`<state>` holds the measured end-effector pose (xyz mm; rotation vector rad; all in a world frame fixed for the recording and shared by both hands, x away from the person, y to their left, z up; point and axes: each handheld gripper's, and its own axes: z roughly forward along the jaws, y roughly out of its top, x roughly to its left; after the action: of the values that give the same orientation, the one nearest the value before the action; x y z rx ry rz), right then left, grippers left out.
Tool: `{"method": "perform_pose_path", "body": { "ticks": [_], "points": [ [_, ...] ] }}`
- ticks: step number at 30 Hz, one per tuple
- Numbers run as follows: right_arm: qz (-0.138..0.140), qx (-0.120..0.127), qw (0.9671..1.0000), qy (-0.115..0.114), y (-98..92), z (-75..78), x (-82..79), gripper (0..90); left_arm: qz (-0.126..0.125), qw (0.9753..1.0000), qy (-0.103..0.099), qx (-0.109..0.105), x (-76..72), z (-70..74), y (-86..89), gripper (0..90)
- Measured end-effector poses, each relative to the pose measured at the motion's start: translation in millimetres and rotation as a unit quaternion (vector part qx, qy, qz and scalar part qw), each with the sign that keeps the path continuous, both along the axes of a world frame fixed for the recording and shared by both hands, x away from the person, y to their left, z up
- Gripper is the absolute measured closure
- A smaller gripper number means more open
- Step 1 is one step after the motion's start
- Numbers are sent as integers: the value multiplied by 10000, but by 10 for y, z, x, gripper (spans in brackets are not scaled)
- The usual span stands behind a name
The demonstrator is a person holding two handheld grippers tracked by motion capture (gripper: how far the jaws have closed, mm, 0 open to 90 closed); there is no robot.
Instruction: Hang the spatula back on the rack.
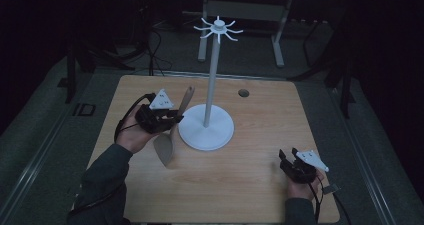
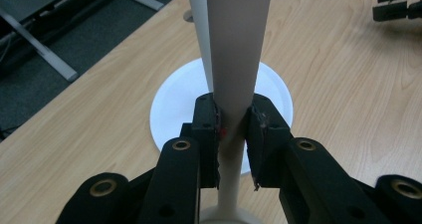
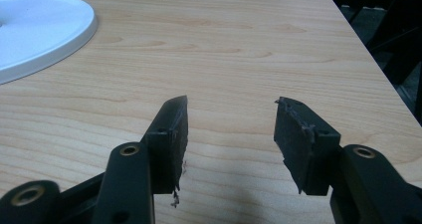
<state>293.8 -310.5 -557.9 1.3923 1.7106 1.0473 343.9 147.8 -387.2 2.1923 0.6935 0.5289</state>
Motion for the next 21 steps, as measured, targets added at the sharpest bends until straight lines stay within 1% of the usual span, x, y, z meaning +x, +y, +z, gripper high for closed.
{"method": "perform_pose_path", "body": {
  "ticks": [6, 9, 10, 15, 19, 21],
  "points": [
    [7, -8, 10000, 1, 2, 0, 0, 470, 84, 9998, -109, -128, -4, 50, 40, 763],
    [8, -8, 10000, 3, 2, 0, 1, 470, 94, 9998, -121, -122, -4, 62, 48, 764],
    [8, -8, 10000, 3, 2, 0, 1, 470, 113, 9997, -154, -171, -5, 83, 56, 764],
    [14, -10, 10000, 5, 3, 0, 1, 470, 137, 9995, -207, -188, -1, 122, 61, 763],
    [15, -9, 10000, 2, 2, -1, 1, 470, 154, 9992, -288, -224, 14, 183, 61, 763],
    [18, -11, 10000, 2, 2, -1, 1, 470, 154, 9992, -288, -224, 14, 183, 61, 764]
  ]
}}
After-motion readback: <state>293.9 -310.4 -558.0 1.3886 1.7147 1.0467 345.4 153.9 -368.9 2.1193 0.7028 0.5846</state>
